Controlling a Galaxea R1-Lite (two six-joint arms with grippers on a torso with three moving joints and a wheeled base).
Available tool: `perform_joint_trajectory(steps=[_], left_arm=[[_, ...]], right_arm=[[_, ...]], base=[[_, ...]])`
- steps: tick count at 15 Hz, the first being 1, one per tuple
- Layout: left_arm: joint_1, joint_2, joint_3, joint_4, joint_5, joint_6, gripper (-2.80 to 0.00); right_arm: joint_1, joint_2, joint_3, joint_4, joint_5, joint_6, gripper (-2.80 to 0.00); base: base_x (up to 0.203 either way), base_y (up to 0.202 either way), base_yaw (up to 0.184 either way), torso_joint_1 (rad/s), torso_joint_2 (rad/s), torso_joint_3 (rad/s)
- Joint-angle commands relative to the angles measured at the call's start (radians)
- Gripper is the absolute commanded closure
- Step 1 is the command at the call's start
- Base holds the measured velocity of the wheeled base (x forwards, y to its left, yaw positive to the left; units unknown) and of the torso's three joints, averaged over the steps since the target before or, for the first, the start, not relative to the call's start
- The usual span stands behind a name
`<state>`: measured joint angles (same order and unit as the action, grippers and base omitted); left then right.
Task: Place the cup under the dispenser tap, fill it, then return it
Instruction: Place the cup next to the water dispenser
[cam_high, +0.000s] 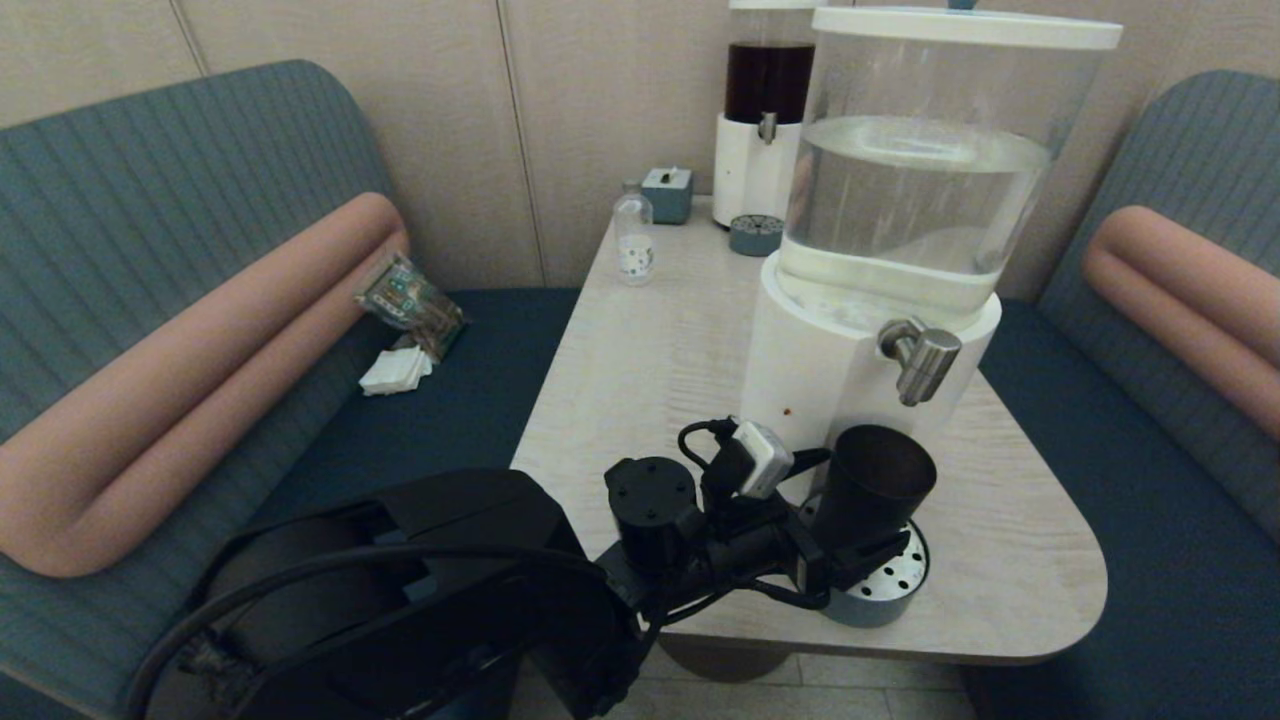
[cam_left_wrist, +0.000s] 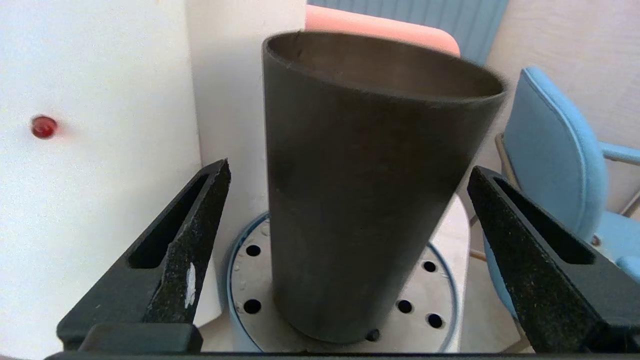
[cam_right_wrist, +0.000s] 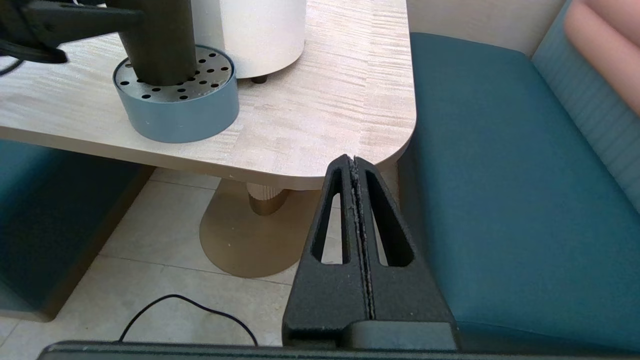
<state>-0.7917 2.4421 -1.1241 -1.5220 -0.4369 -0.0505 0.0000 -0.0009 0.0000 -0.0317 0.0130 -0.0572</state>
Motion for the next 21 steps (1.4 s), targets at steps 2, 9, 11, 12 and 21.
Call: perform_joint_trajectory(steps=[2,9,11,12,21], left_arm=[[-0.001,0.04,-0.036,-0.008,-0.001,-0.003,-2.8],[-0.001,0.043,-0.051,-0.004,0.0,-0.006,-2.8],[-0.001,0.05,-0.06,-0.005,0.002,-0.008,-2.8],[-0.001,0.056,-0.071,-0.007,0.004,-0.008,-0.33],[-0.01,0.02,-0.026,-0.008,0.014,0.0,0.0]], right_arm=[[0.0,0.001,0.015,-0.001,0.001,-0.001,0.0],[0.0,0.001,0.014,-0.001,0.001,-0.001,0.0],[0.0,0.001,0.015,-0.001,0.001,-0.001,0.0],[0.0,0.001,0.014,-0.001,0.001,-0.001,0.0],[0.0,0.001,0.014,-0.001,0.001,-0.001,0.0]], base=[[0.0,0.0,0.0,0.0,0.0,0.0],[0.0,0.0,0.0,0.0,0.0,0.0],[0.0,0.0,0.0,0.0,0.0,0.0],[0.0,0.0,0.0,0.0,0.0,0.0],[0.0,0.0,0.0,0.0,0.0,0.0]])
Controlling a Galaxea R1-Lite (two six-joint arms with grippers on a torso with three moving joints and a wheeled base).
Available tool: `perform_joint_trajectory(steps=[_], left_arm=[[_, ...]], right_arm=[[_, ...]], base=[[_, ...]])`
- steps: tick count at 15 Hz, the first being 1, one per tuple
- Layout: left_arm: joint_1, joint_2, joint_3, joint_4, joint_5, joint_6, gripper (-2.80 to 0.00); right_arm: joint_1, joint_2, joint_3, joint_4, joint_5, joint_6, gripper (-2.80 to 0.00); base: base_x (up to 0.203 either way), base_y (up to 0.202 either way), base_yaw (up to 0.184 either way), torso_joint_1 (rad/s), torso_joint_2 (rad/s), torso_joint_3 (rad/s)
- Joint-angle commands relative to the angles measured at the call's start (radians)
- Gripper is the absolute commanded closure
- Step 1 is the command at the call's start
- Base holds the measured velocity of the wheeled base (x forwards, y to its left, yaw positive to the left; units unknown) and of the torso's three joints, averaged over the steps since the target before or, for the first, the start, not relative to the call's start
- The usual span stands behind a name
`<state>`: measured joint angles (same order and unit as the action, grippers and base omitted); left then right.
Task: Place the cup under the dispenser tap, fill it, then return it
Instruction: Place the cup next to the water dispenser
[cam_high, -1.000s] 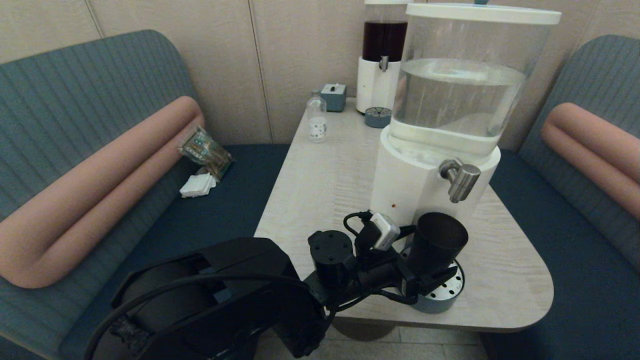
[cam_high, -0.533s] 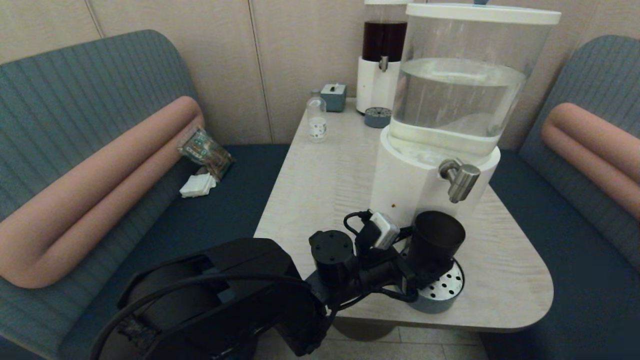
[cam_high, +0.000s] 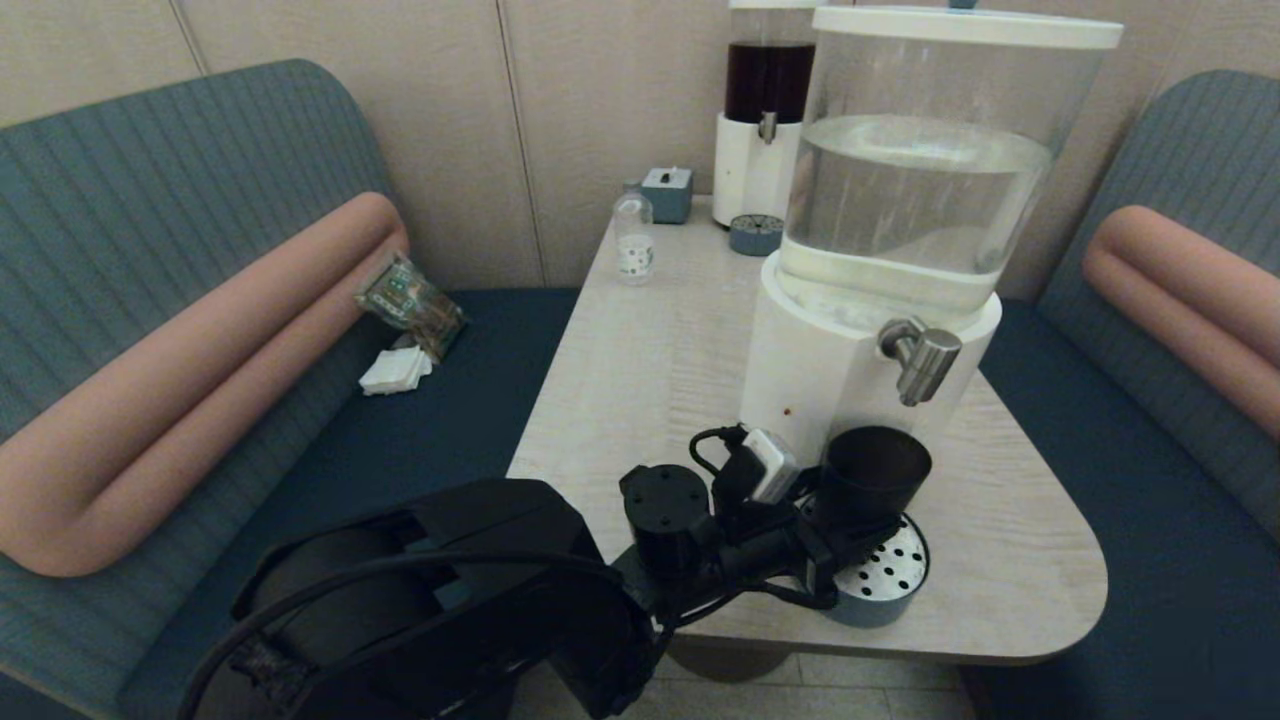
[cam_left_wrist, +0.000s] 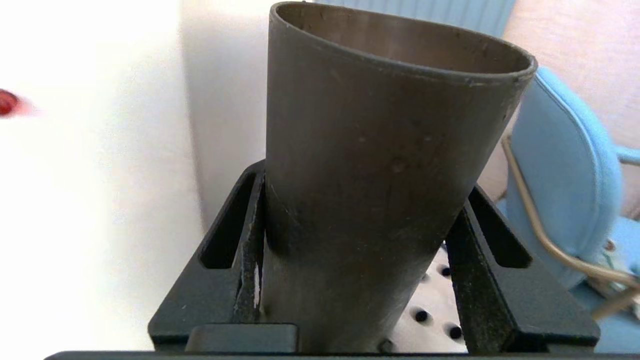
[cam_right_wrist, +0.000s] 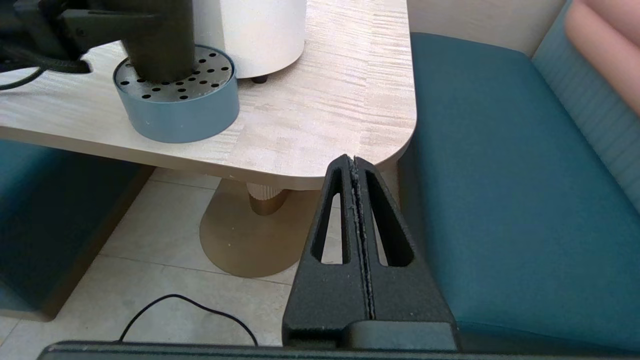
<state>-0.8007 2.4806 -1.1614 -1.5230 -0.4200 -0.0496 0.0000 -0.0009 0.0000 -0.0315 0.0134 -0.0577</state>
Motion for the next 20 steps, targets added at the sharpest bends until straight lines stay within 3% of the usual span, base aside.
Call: perform_joint_trajectory(steps=[1,6,11,15,20], left_arm=[[-0.002,-0.047,0.05,-0.007,0.0,0.0,0.0],[0.022,-0.212,0.273,-0.007,0.003,0.002,0.0],[0.192,-0.349,0.39,-0.007,-0.004,-0.011,0.0],[0.369,-0.347,0.371,-0.007,-0.033,-0.074,0.0],[0.514,-0.178,0.179,-0.007,-0.051,-0.095,0.0]], right_arm=[[0.0,0.001,0.014,-0.001,0.0,-0.001,0.0],[0.0,0.001,0.014,-0.001,0.0,-0.001,0.0],[0.0,0.001,0.015,-0.001,0.0,-0.001,0.0],[0.0,0.001,0.015,-0.001,0.0,-0.001,0.0],[0.0,0.001,0.015,-0.001,0.0,-0.001,0.0]], base=[[0.0,0.0,0.0,0.0,0.0,0.0],[0.0,0.0,0.0,0.0,0.0,0.0],[0.0,0.0,0.0,0.0,0.0,0.0],[0.0,0.0,0.0,0.0,0.0,0.0],[0.0,0.0,0.0,0.0,0.0,0.0]])
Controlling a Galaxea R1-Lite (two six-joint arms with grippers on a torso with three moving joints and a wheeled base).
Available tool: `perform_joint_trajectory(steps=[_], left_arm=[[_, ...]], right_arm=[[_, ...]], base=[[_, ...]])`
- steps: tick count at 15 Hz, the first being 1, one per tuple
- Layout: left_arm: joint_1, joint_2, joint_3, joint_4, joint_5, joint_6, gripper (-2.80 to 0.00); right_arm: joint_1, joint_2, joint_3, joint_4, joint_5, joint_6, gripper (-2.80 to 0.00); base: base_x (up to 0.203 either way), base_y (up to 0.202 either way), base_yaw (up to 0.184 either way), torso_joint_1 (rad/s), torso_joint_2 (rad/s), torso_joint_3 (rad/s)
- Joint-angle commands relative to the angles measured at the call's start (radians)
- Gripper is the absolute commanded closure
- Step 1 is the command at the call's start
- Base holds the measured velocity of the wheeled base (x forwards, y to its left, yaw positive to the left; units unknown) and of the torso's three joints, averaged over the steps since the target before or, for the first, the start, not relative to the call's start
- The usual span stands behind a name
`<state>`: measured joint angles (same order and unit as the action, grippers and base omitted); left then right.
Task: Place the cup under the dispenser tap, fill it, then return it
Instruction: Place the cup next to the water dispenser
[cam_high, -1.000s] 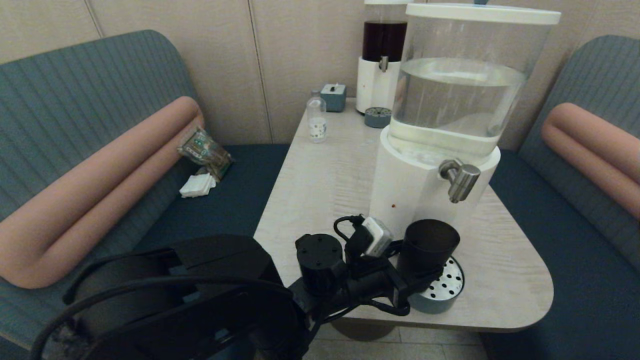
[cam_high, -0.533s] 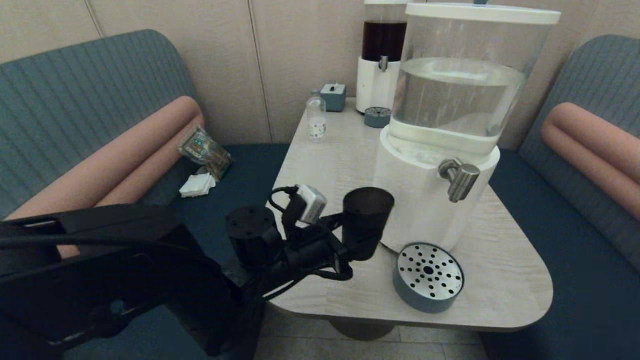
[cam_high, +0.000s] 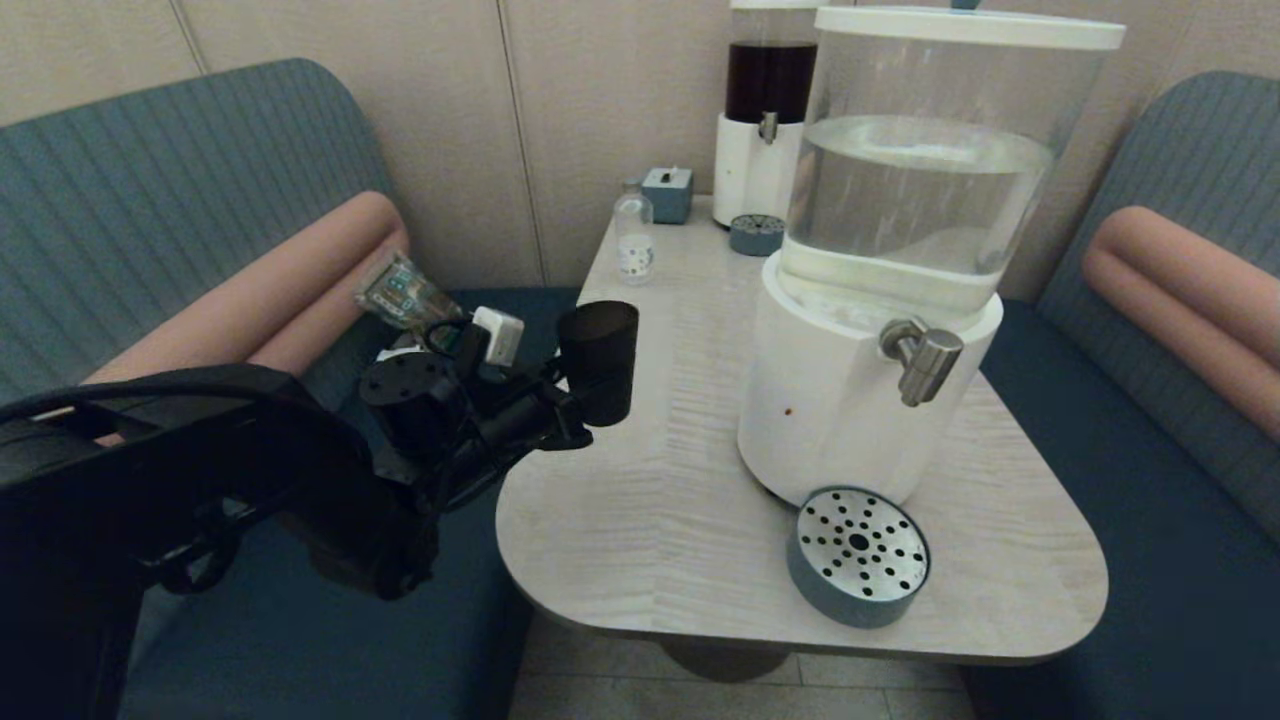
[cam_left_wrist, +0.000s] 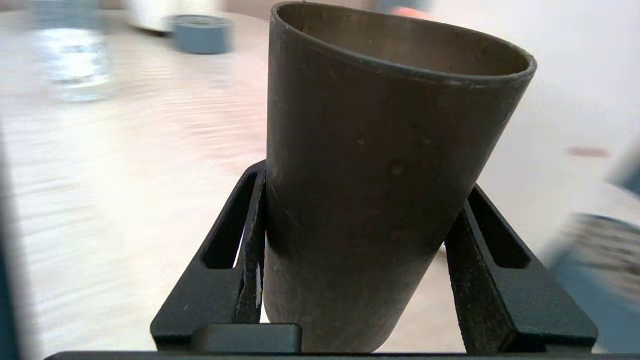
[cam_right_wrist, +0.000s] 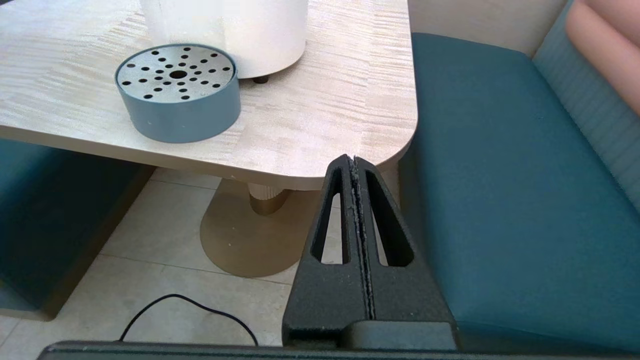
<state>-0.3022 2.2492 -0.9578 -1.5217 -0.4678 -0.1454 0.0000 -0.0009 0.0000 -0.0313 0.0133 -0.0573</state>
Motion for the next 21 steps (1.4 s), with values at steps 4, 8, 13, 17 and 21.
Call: perform_joint_trajectory(steps=[4,8,13,17,21], left_arm=[[0.04,0.177,-0.152,-0.008,-0.002,-0.013,0.0],[0.045,0.266,-0.237,-0.008,-0.001,-0.014,0.0],[0.045,0.323,-0.306,-0.008,0.003,-0.011,0.0],[0.044,0.323,-0.305,-0.008,0.005,-0.008,0.0],[0.044,0.323,-0.292,-0.008,0.006,-0.003,-2.8]], right_arm=[[0.0,0.001,0.015,-0.001,0.0,-0.001,0.0],[0.0,0.001,0.015,-0.001,0.0,-0.001,0.0],[0.0,0.001,0.015,-0.001,0.0,-0.001,0.0],[0.0,0.001,0.015,-0.001,0.0,-0.001,0.0],[0.0,0.001,0.015,-0.001,0.0,-0.001,0.0]], base=[[0.0,0.0,0.0,0.0,0.0,0.0],[0.0,0.0,0.0,0.0,0.0,0.0],[0.0,0.0,0.0,0.0,0.0,0.0],[0.0,0.0,0.0,0.0,0.0,0.0],[0.0,0.0,0.0,0.0,0.0,0.0]])
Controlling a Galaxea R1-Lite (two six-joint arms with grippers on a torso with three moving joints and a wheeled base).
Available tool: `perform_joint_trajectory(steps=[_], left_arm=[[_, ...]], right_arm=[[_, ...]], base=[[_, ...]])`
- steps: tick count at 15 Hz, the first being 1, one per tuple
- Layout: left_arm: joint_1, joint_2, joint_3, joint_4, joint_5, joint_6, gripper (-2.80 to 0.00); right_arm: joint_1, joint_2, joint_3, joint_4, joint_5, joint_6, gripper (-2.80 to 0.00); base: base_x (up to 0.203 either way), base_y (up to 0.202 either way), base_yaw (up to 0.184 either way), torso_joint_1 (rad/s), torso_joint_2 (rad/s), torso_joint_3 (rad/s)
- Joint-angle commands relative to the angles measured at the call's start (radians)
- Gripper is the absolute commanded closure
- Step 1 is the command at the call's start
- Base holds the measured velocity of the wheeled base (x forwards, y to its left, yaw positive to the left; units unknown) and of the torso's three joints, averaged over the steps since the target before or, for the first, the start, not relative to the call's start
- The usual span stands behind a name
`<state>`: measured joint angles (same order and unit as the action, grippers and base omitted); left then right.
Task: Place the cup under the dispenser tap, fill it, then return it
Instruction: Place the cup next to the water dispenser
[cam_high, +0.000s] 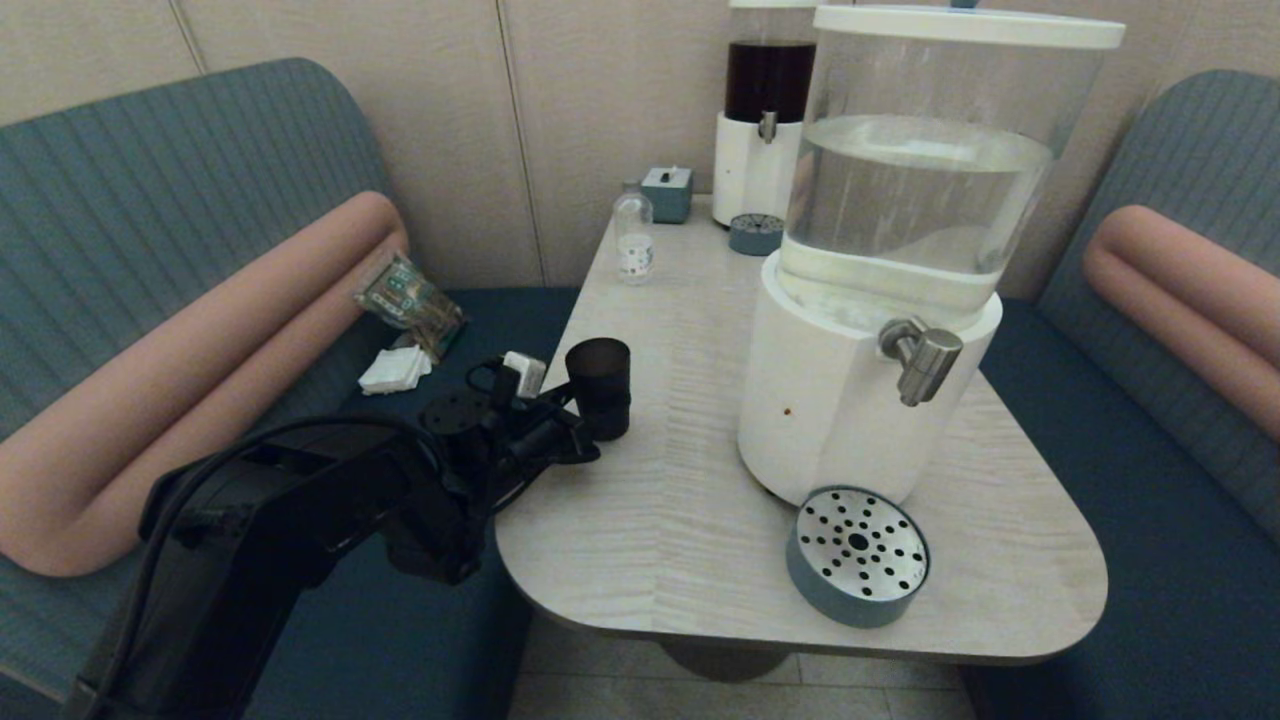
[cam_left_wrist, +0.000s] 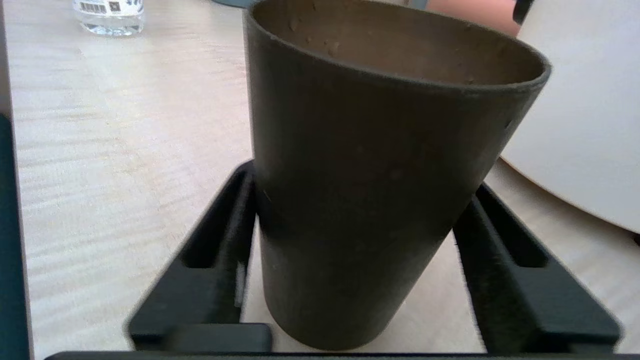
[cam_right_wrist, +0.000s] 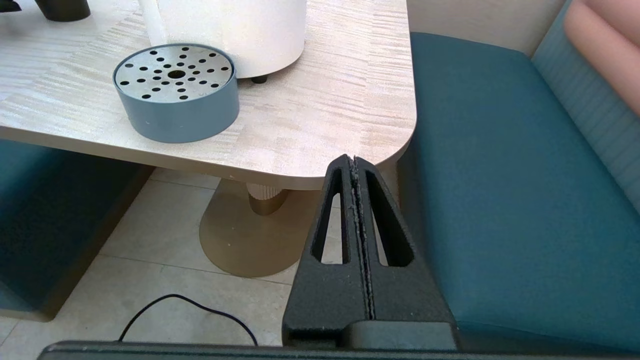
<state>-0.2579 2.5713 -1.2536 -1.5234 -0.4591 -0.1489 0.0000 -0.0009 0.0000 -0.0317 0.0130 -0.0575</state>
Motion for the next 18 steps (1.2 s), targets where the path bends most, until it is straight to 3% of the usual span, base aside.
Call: perform_joint_trajectory(steps=[1,5,8,11,18], left_arm=[[0.0,-0.001,0.004,-0.007,-0.003,0.001,-2.8],[0.0,-0.022,0.031,-0.007,-0.003,0.008,-2.8],[0.0,-0.076,0.13,-0.007,0.007,0.008,-2.8],[0.0,-0.155,0.261,-0.007,0.012,0.008,-2.8],[-0.026,-0.469,0.685,-0.007,0.037,0.01,-2.8]], right_arm=[[0.0,0.001,0.015,-0.001,0.001,-0.001,0.0],[0.0,0.001,0.015,-0.001,0.001,-0.001,0.0],[0.0,0.001,0.015,-0.001,0.001,-0.001,0.0],[0.0,0.001,0.015,-0.001,0.001,-0.001,0.0],[0.0,0.001,0.015,-0.001,0.001,-0.001,0.0]], base=[[0.0,0.0,0.0,0.0,0.0,0.0],[0.0,0.0,0.0,0.0,0.0,0.0],[0.0,0.0,0.0,0.0,0.0,0.0],[0.0,0.0,0.0,0.0,0.0,0.0],[0.0,0.0,0.0,0.0,0.0,0.0]])
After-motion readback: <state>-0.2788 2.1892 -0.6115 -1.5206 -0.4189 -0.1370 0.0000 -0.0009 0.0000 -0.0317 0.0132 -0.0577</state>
